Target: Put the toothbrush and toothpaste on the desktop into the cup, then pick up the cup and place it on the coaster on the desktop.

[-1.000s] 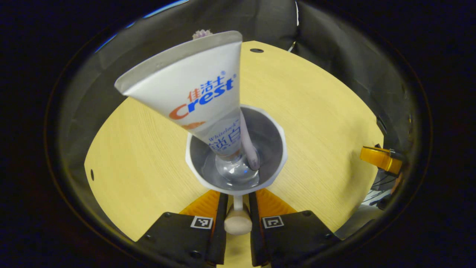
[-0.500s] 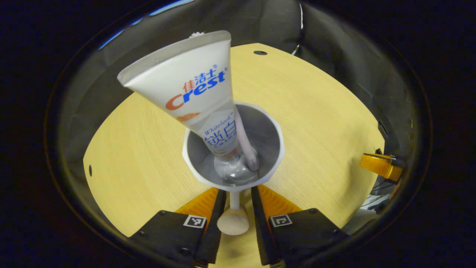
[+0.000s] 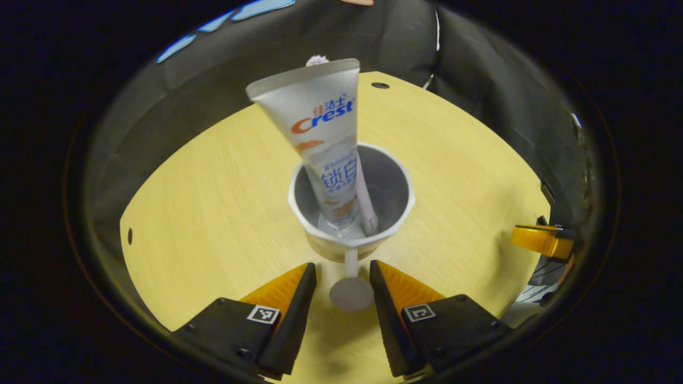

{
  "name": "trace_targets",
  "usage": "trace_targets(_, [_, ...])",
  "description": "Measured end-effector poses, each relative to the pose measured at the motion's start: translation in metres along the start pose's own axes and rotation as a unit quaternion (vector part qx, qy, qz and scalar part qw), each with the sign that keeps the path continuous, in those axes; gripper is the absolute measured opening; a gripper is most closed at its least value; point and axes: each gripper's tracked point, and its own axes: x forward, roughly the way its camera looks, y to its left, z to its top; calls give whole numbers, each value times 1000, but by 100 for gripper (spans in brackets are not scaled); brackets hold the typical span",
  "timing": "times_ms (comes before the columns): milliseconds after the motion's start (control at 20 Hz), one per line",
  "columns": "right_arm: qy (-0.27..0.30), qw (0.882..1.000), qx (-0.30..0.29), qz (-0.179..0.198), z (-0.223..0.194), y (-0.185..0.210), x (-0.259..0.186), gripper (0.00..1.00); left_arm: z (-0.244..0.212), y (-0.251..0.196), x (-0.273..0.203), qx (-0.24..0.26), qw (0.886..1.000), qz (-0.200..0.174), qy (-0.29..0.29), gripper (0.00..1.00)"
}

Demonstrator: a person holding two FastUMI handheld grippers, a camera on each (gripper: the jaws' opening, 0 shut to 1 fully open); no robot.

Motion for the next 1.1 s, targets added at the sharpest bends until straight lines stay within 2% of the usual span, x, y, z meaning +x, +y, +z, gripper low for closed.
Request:
trace_targets(450, [15, 997, -64, 35, -6, 61, 9, 10, -45, 23, -44, -42, 999, -1, -26, 73])
trace_targets(550, [22, 995, -82, 46, -11, 81, 11, 10, -53, 35, -50, -50, 998, 12, -34, 76])
trace_targets(700, [36, 992, -98, 64, -21, 109, 14, 10, -74, 54, -66, -80, 996, 29, -39, 70])
trace_targets(800, [42, 991, -108, 72, -27, 124, 15, 10, -87, 65, -77, -102, 993, 43, -44, 73])
trace_targets(900, [40, 989, -114, 80, -27, 139, 14, 10, -99, 79, -87, -120, 990, 57, -51, 76])
trace_targets(1000, [31, 988, -121, 88, -24, 155, 12, 10, -104, 93, -104, -143, 985, 75, -64, 73])
trace_targets(1100, [13, 986, -138, 94, -19, 168, 6, 10, -108, 103, -122, -163, 979, 92, -81, 76])
